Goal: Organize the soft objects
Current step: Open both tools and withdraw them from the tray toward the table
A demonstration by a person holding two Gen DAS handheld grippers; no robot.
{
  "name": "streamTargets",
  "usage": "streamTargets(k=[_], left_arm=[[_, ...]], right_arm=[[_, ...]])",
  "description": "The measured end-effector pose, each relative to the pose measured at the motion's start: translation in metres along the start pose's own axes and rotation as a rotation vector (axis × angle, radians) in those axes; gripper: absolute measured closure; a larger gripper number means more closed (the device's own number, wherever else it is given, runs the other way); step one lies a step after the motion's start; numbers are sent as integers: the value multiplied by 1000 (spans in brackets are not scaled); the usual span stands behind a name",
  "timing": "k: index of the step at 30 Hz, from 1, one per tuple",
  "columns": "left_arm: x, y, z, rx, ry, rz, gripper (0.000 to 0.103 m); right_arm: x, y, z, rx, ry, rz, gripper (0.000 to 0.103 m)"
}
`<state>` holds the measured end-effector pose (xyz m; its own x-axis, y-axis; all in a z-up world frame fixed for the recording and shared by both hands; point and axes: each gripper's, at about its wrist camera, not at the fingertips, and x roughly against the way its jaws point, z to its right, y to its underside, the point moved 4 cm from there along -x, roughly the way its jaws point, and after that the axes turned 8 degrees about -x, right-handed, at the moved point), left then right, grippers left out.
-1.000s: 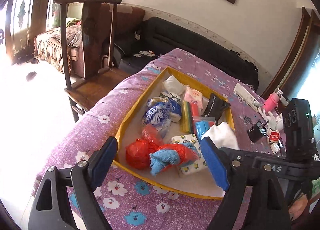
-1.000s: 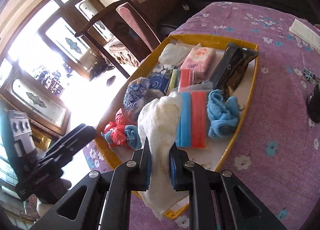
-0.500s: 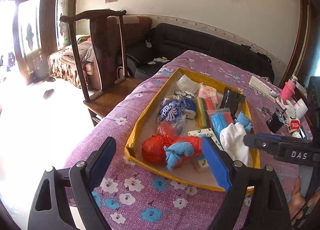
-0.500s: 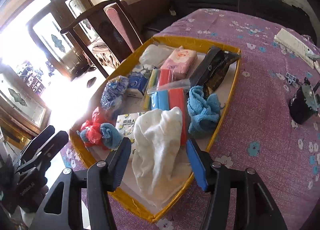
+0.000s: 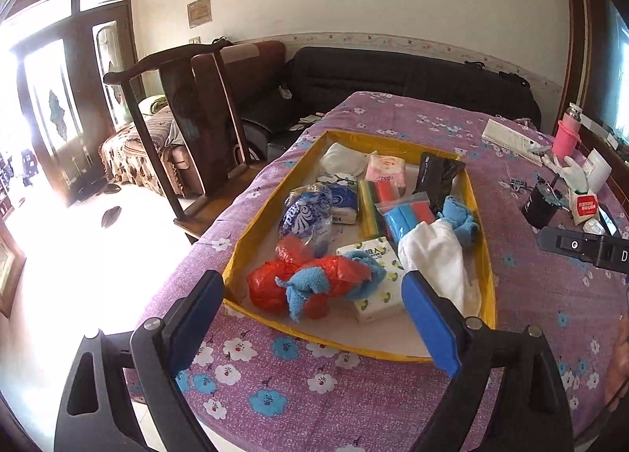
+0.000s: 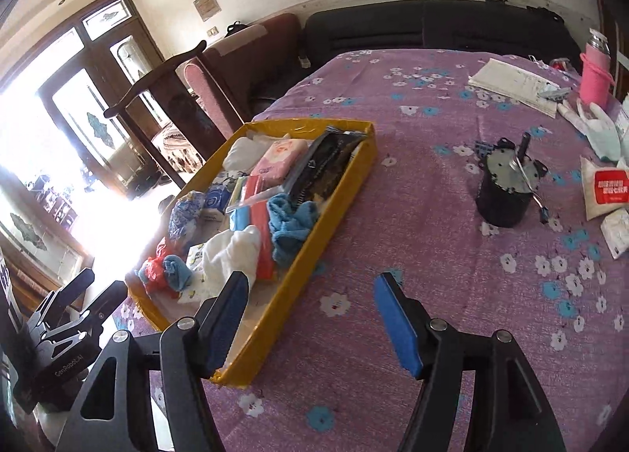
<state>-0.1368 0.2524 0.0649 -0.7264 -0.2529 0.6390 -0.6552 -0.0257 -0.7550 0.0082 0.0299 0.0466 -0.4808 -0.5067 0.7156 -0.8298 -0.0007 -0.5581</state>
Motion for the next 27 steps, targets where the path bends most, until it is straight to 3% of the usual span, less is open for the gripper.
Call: streamTargets(k=[10, 27], left_arm=[[12, -5, 45, -100, 11, 0, 11], [4, -3, 124, -263, 89, -36, 11]], right_arm=[[28, 3, 50, -67, 18, 48, 31], [76, 7, 190, -319, 143, 126, 32]])
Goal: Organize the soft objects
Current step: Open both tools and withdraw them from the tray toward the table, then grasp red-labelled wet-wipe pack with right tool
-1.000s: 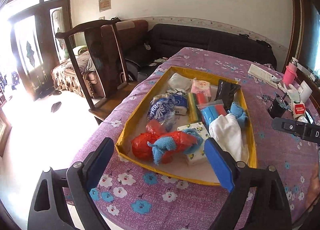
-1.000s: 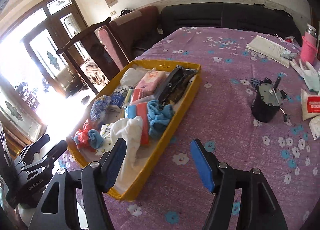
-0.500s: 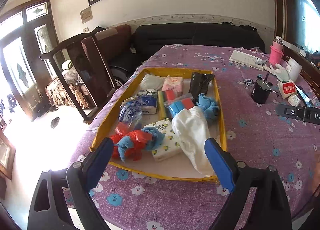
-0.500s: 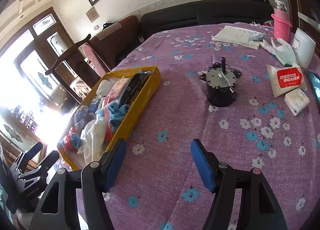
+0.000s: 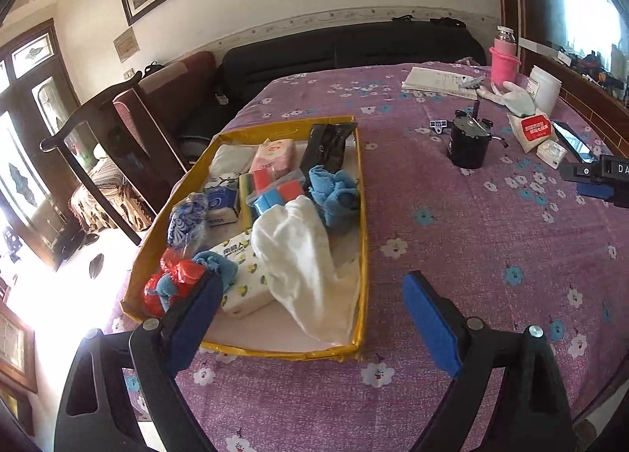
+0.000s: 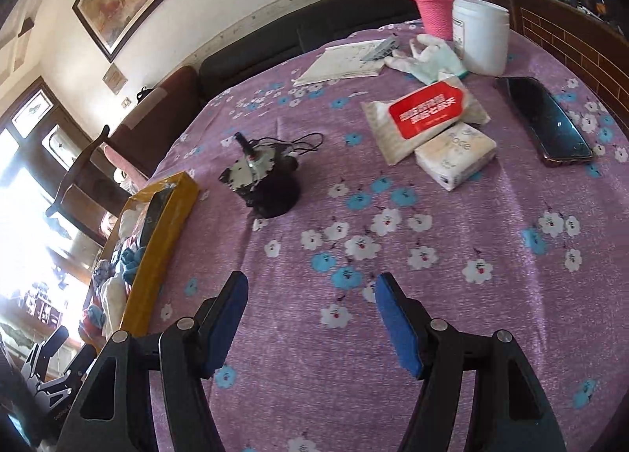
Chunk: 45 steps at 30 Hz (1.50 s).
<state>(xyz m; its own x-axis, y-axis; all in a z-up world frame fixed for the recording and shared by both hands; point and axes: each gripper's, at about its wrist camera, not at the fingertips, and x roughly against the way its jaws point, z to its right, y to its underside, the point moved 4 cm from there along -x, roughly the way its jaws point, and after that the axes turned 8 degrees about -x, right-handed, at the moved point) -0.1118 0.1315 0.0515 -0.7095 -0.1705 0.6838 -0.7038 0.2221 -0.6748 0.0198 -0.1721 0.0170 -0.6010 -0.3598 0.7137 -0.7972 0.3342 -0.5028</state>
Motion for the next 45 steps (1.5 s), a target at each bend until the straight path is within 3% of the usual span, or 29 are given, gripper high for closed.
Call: streamTargets(k=[7, 12, 16, 21, 24, 27, 32, 38, 45], left_arm=[[-1, -20, 52, -77, 131, 36, 11], [-24, -26, 108, -161, 243, 20, 11], [-50, -31, 132, -151, 332, -8, 11], [-77, -33, 127, -55, 380, -52, 11], [-92, -28, 116, 33, 443, -119, 11], [-93, -28, 107, 101, 507, -105, 4], [-94, -28, 109, 102, 527, -101, 0], [-96, -29, 105, 129, 549, -89, 0], [-95, -28, 103, 130, 549, -88, 0]], right_arm=[[8, -10, 45, -41, 89, 36, 32], [27, -21, 77, -93, 145, 75, 32], [32, -33, 84, -99, 178, 95, 32], [21, -54, 79, -78, 207, 100, 32], [9, -72, 74, -57, 236, 106, 32], [-8, -96, 75, -54, 280, 110, 31], [-33, -135, 85, -98, 333, 108, 31], [-65, -171, 95, -178, 326, 72, 31], [-94, -173, 74, -90, 336, -1, 32]])
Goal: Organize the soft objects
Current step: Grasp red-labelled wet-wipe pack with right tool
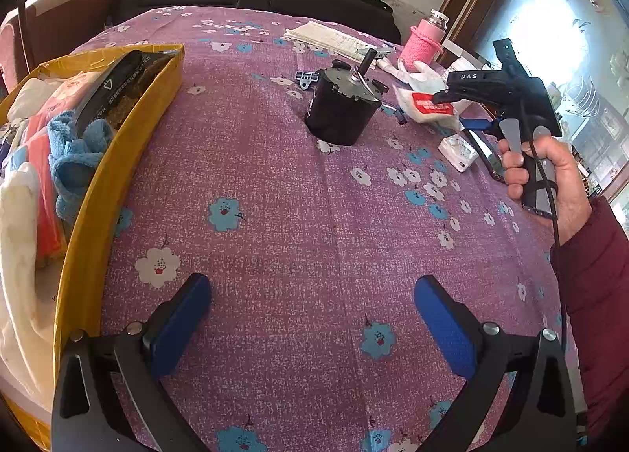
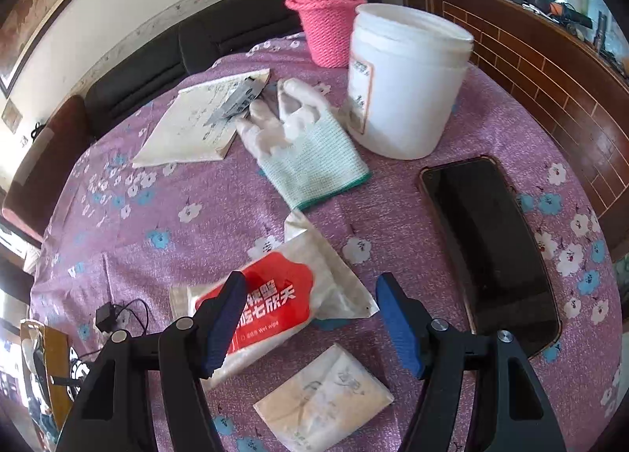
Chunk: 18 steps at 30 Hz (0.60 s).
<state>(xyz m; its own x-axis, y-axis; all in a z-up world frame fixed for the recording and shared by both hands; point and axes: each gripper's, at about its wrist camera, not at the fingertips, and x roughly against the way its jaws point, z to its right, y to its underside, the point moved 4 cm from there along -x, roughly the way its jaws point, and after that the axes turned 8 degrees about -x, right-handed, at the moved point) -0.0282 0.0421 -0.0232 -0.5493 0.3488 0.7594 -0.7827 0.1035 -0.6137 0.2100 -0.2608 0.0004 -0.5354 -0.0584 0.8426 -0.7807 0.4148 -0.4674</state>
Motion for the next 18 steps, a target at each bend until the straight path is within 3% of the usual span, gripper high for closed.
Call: streamTargets(k=[7, 8, 9, 15, 17, 18], left_arm=[[0, 0, 0, 0, -1, 0, 0], [0, 0, 0, 0, 0, 0, 0], [0, 0, 0, 0, 0, 0, 0], [0, 0, 0, -2, -3, 0, 0], [0, 0, 0, -3, -5, -1, 0], [0, 1, 0, -4, -6, -1, 0]], right_arm=[[10, 43, -33, 181, -106, -73, 61], [11, 50, -34, 194, -130, -100, 72], [13, 60, -35, 211, -144, -127, 77], [39, 112, -33, 323, -237, -248, 76], [54, 113, -28, 332, -213, -196, 71], [61, 108, -26, 332, -183, -143, 59]])
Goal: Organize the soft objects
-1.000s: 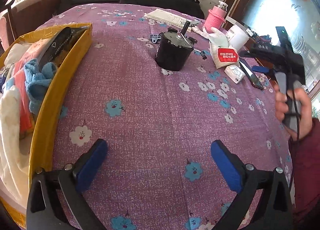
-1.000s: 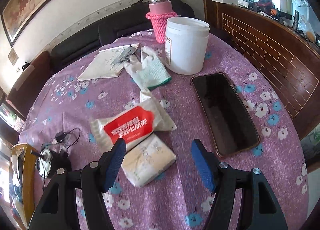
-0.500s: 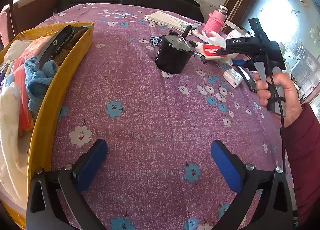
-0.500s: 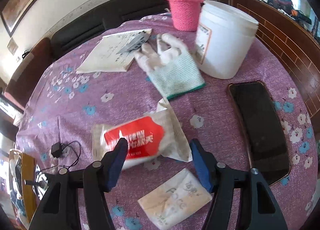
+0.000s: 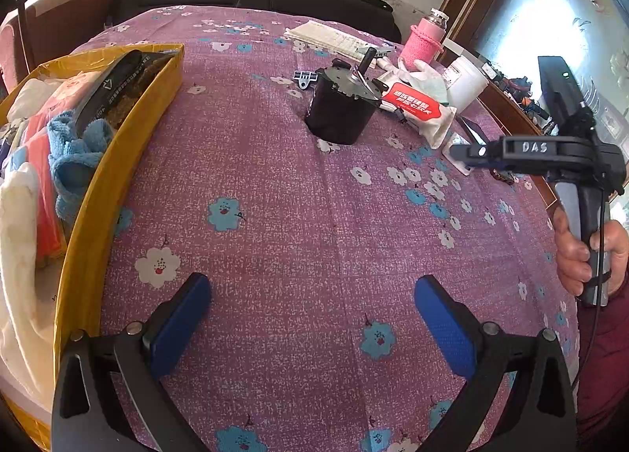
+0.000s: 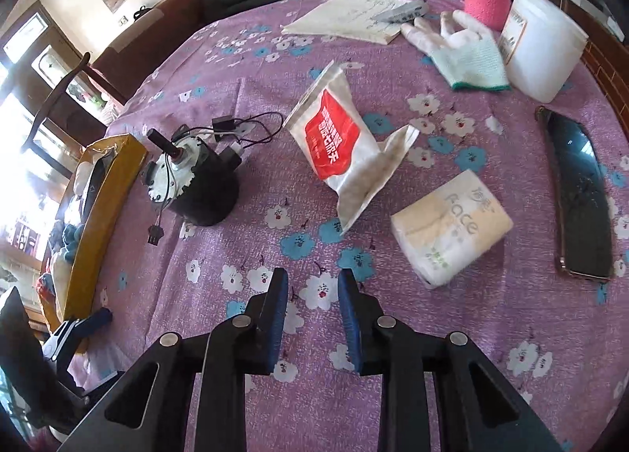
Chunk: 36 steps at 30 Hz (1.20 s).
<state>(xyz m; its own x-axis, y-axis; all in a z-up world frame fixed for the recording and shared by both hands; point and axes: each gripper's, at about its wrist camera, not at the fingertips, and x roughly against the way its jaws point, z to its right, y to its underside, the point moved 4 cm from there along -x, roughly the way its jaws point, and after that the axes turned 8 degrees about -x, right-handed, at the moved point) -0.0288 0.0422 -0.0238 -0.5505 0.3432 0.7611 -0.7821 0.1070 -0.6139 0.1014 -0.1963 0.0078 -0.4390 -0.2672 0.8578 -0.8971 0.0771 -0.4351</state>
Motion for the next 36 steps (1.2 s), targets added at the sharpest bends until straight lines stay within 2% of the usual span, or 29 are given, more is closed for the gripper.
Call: streamTargets(k=[1, 3, 5, 9, 14, 16, 17, 19, 20, 22, 26, 29, 32, 36], left_arm=[[0, 0, 0, 0, -1, 0, 0], [0, 0, 0, 0, -1, 0, 0], [-1, 0, 0, -2, -2, -1, 0], [-1, 0, 0, -3, -3, -1, 0], [-1, 0, -1, 0, 0, 1, 0], [-1, 0, -1, 1, 2, 2, 0], [-1, 1, 0, 1, 2, 2, 0], [-1, 1, 0, 1, 2, 2, 0], [0, 1, -1, 2, 3, 3, 0], [0, 1, -1, 2, 3, 3, 0], [0, 1, -1, 2, 3, 3, 0], [0, 1, -1, 2, 3, 3, 0], [0, 1, -1, 1, 0, 1, 0], [-2, 0, 0, -4, -7, -3, 0]], right_arm=[[8, -4, 2, 5, 47, 55, 52], [21, -16, 3, 20, 135, 172, 27], [23, -29, -4, 42, 179, 229, 21], [1, -53, -28, 120, 233, 212, 21], [-45, -70, -44, 224, 376, 119, 21], [-56, -72, -42, 239, 401, 96, 21], [-60, -72, -40, 238, 401, 87, 22], [-65, -69, -36, 217, 380, 68, 33], [-67, -67, -33, 201, 361, 50, 49], [-67, -63, -30, 192, 369, 53, 58], [-55, -55, -24, 112, 290, 56, 60], [-37, -35, -21, 67, 226, 67, 60], [-20, 2, -24, 64, 152, 40, 60], [-2, 63, -40, 132, 66, -14, 58]])
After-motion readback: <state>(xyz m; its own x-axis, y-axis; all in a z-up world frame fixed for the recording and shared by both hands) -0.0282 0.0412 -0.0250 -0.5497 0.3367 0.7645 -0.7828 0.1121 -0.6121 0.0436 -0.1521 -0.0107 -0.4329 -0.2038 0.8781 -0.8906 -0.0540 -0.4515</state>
